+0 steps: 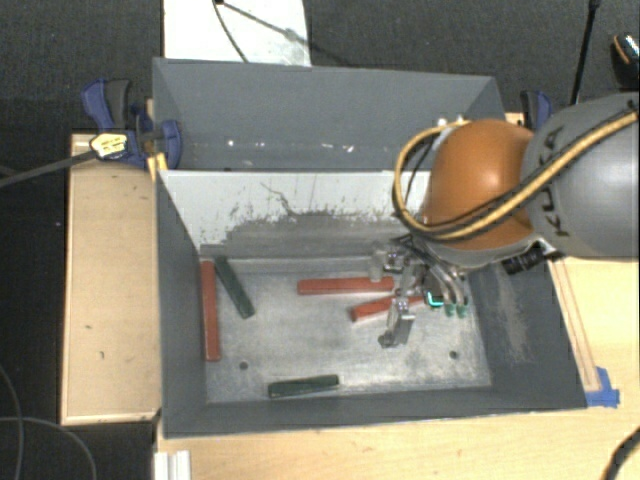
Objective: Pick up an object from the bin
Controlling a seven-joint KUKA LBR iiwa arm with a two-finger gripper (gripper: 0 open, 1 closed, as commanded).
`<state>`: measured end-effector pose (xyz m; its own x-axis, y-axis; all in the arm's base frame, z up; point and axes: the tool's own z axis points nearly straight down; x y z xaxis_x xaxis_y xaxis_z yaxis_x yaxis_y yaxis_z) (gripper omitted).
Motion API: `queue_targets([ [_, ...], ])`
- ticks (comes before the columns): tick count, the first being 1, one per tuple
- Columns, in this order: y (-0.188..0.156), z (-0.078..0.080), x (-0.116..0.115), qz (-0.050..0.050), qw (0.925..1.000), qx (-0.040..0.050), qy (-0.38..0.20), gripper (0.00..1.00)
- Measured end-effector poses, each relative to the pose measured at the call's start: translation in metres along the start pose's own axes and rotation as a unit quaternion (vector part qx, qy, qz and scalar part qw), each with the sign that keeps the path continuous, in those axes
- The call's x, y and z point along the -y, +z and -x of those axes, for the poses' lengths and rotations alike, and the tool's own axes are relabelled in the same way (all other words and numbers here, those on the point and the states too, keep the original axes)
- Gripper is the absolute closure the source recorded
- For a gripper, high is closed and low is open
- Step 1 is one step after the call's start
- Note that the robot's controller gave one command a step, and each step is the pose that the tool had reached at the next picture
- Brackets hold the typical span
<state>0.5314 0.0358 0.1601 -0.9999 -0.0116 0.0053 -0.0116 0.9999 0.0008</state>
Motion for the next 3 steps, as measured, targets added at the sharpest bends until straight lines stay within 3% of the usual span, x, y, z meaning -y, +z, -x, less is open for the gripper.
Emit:
queue_targets([
  [1, 0.093, 0.056, 0.082, -0.002, 1.0, 0.0035, -0.007, 0.0],
  [2, 0.086, 0.058, 0.078, 0.0, 0.9999, 0.007, -0.008, 1.0],
  [3, 0.086, 0.05, 0.109, 0.001, 0.996, 0.007, 0.089, 1.0],
])
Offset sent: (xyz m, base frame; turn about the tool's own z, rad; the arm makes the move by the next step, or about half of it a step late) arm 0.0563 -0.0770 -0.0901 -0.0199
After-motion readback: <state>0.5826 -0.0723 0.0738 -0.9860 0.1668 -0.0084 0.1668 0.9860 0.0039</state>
